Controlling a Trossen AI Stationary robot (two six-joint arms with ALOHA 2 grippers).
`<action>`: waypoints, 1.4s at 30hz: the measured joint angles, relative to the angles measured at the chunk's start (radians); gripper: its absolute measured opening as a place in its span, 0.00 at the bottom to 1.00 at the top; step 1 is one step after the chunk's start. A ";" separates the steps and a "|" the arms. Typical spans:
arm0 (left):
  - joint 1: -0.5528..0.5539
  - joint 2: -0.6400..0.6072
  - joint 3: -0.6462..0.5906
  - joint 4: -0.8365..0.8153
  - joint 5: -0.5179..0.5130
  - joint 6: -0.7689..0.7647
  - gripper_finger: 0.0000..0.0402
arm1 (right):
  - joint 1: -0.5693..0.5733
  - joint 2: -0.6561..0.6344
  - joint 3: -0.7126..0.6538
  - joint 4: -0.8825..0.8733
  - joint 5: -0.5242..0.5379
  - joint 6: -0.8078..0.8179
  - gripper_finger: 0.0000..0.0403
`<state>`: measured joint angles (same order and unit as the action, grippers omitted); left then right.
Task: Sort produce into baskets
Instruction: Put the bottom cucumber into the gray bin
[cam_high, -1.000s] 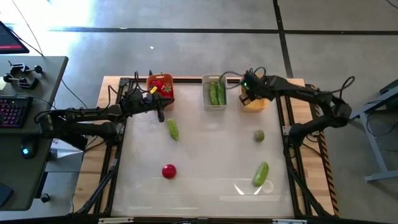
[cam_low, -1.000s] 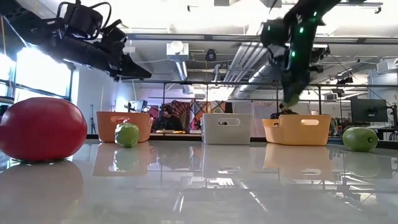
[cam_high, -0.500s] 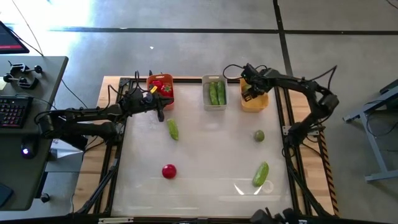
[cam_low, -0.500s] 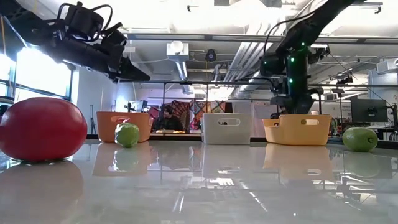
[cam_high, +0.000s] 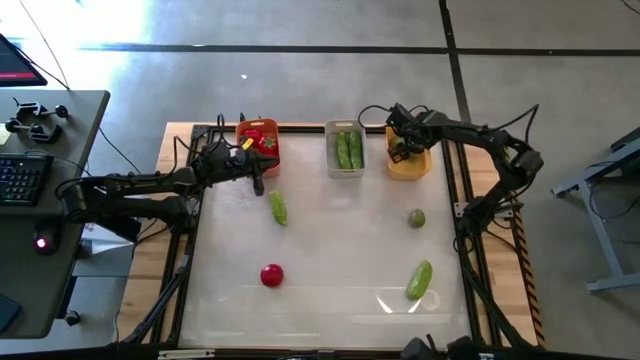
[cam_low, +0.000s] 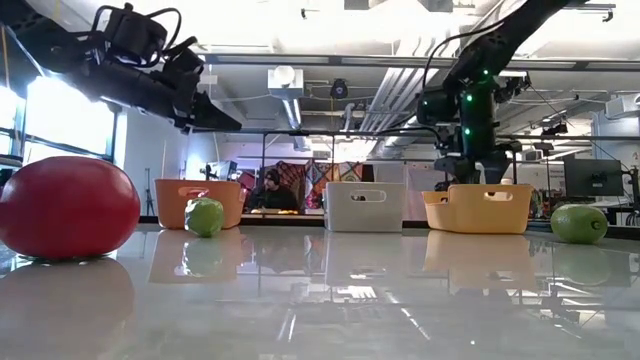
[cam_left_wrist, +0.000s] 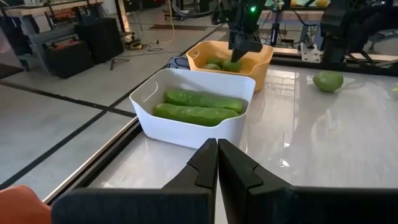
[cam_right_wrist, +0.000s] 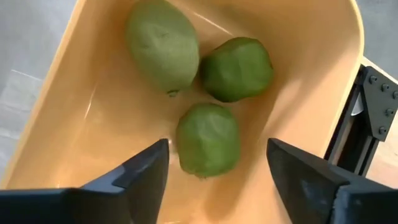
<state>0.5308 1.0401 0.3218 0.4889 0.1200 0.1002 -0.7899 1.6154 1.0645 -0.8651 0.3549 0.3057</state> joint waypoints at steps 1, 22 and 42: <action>0.000 0.002 0.000 0.000 0.000 0.001 0.00 | 0.005 0.000 0.000 -0.004 0.002 0.000 0.65; 0.000 0.109 0.000 0.101 0.000 0.009 0.00 | 0.658 -0.303 0.002 -0.271 -0.176 0.765 0.68; -0.049 0.109 0.000 0.125 0.088 0.008 0.00 | 1.375 -0.182 0.002 -0.257 -0.425 2.031 0.68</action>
<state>0.4819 1.1492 0.3218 0.6134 0.2084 0.1085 0.5852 1.4335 1.0660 -1.1217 -0.0701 2.3368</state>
